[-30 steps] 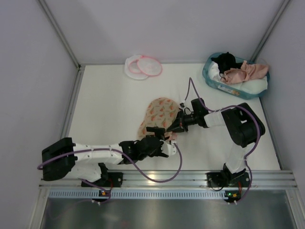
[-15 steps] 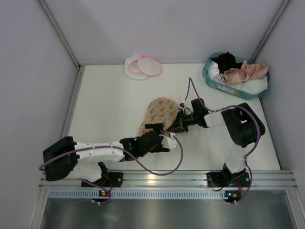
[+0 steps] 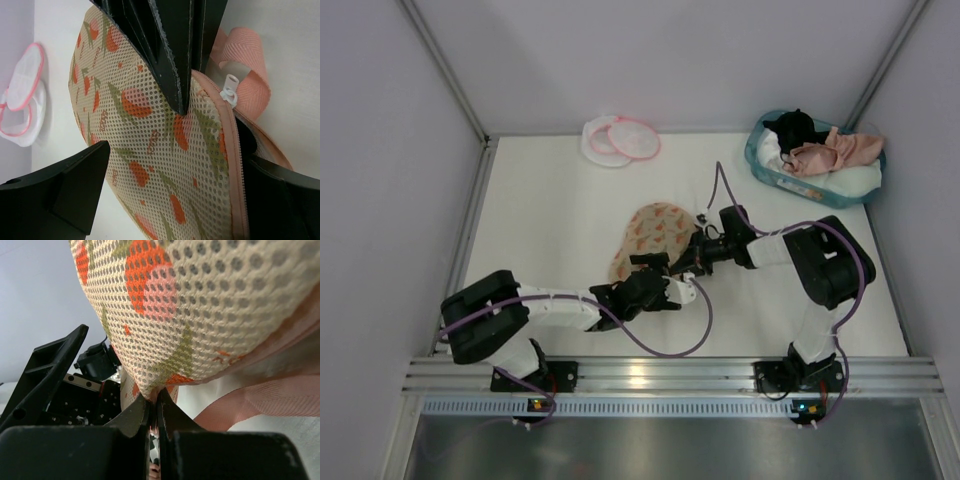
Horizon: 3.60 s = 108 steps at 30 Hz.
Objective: Place the bra in the laundry bag and zip it closed
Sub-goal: Zip the laundry bag at the center of the board.
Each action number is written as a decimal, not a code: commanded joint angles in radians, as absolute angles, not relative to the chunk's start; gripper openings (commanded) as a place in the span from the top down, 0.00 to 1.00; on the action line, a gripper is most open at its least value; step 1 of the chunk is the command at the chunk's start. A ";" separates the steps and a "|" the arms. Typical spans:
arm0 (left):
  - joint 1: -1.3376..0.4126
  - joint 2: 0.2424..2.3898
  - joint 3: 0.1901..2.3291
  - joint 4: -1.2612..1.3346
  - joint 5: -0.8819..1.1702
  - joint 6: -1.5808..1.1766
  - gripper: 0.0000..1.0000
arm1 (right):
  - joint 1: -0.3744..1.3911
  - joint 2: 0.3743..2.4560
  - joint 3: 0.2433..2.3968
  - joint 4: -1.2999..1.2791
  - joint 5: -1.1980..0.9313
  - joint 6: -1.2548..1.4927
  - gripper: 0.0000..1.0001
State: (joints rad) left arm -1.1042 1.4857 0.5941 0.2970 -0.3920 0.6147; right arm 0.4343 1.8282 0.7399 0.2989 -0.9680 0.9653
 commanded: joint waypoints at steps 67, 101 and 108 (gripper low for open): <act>-0.989 1.313 0.657 0.140 -0.196 0.416 0.19 | 0.518 1.862 0.770 0.373 -1.043 1.023 1.00; -0.942 1.470 0.680 0.117 -0.172 0.376 0.20 | 0.436 1.928 0.781 0.487 -0.965 1.023 0.59; -0.939 1.428 0.652 0.170 -0.208 0.497 0.19 | 0.454 1.982 0.752 0.661 -0.988 1.140 1.00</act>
State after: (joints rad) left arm -0.9451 1.4639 0.6525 0.1219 -0.1791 0.4309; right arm 0.4324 1.9694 0.7650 0.5140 -0.9436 1.0744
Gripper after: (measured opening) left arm 0.809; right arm 0.021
